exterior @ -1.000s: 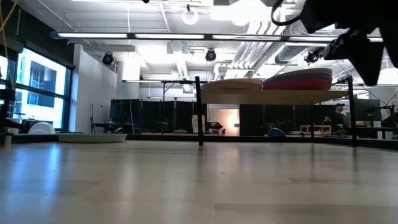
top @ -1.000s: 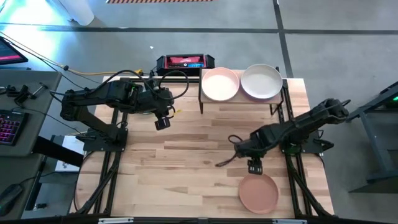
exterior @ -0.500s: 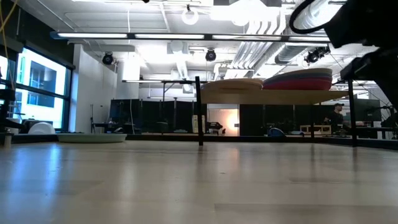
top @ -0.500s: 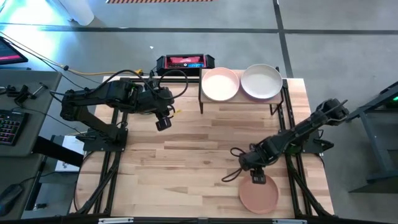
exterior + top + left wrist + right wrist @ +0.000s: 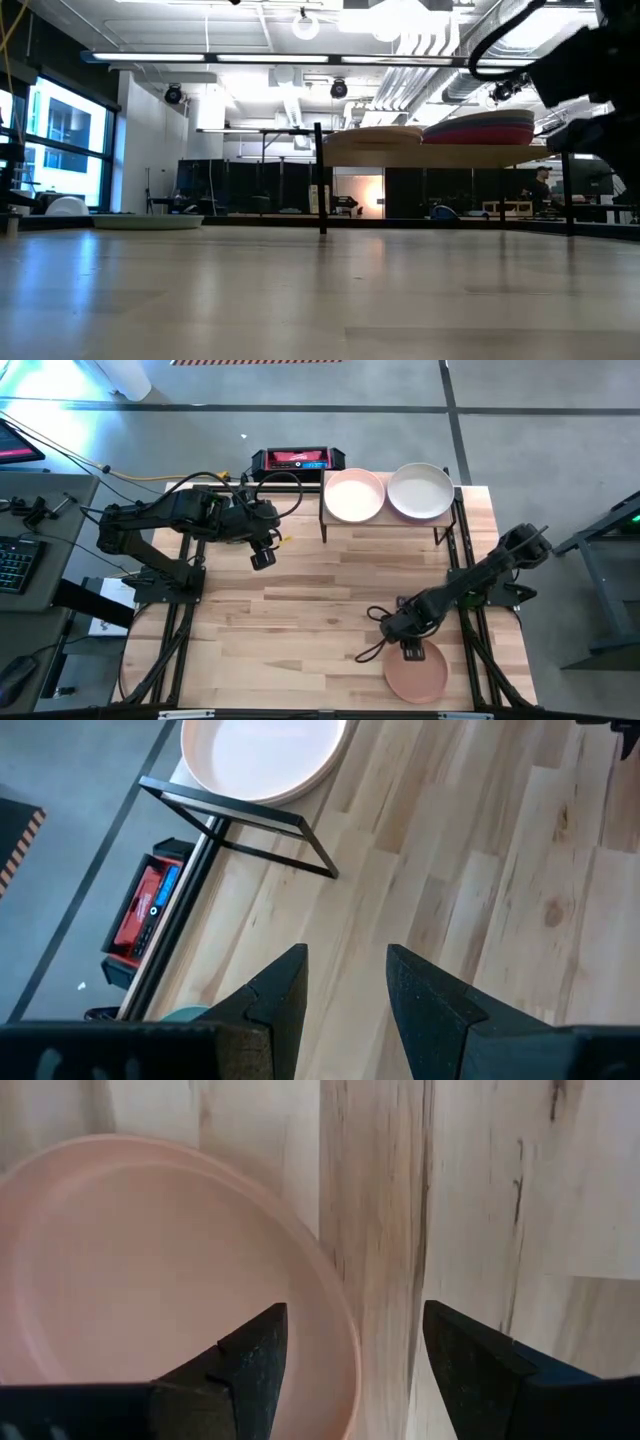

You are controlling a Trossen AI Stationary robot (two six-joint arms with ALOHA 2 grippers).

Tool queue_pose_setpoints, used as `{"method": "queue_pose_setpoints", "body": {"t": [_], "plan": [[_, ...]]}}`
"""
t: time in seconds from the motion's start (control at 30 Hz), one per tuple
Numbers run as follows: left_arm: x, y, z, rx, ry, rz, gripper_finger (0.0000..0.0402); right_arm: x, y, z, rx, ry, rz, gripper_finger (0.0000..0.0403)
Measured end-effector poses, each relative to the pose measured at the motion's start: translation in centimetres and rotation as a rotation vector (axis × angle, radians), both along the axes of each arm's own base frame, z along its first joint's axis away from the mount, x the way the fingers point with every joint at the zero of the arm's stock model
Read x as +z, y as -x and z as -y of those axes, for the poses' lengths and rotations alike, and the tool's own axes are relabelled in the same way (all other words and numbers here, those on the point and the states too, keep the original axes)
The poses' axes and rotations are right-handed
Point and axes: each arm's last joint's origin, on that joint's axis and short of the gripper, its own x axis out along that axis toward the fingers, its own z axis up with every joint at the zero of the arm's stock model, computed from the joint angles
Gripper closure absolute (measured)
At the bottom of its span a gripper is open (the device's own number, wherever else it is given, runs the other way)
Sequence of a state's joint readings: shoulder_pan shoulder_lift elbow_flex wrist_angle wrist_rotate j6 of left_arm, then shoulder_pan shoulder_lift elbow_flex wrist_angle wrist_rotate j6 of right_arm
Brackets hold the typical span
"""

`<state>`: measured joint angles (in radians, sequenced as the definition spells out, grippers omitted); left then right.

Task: Place and stack plates onto a shelf
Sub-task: Stack the brown plate on top of the white plate on the shelf

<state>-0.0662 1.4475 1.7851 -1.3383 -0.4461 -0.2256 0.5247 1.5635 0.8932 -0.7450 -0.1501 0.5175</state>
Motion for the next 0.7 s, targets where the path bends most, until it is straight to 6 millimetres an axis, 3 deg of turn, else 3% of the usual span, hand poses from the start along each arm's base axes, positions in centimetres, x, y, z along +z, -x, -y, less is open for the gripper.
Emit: {"method": "queue_pose_setpoints", "body": {"t": [0.53,0.7], "plan": [[0.0,0.0,0.0,0.007,0.004,0.004,0.0273,-2.5,-0.4,-0.5,-0.019,0.065,-0.08,0.0191],[0.0,0.0,0.0,0.007,0.004,0.005,0.0273,-2.8,-0.4,-0.6,-0.025,0.081,-0.09,0.0217]]}}
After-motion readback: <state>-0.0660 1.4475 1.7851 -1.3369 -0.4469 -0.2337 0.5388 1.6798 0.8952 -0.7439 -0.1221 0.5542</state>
